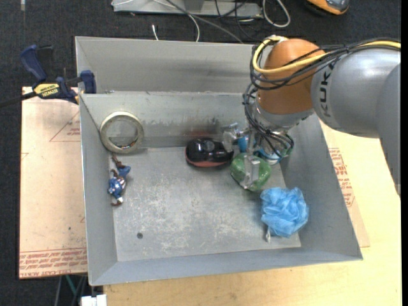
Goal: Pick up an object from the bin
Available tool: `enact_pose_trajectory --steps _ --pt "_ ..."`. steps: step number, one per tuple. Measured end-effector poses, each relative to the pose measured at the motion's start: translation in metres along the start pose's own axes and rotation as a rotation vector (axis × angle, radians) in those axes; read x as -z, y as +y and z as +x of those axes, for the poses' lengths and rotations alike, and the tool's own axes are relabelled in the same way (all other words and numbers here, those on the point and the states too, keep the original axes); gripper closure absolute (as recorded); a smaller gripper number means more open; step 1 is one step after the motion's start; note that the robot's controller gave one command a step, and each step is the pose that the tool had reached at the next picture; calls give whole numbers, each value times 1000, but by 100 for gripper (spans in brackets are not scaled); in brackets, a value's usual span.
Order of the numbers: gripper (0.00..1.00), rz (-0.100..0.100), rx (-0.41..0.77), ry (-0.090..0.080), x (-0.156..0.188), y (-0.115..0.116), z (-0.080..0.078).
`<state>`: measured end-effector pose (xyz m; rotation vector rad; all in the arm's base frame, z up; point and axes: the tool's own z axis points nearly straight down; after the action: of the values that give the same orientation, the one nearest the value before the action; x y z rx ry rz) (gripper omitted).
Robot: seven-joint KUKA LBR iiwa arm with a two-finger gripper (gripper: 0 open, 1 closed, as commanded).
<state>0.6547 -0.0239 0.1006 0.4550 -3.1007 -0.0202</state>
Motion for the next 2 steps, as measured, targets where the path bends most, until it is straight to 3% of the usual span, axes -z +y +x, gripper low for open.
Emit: enact_pose_trajectory --steps 1,2 --pt "0 -22 41 3 -30 -102 37" --pt "100 -29 45 36 -33 -100 42"
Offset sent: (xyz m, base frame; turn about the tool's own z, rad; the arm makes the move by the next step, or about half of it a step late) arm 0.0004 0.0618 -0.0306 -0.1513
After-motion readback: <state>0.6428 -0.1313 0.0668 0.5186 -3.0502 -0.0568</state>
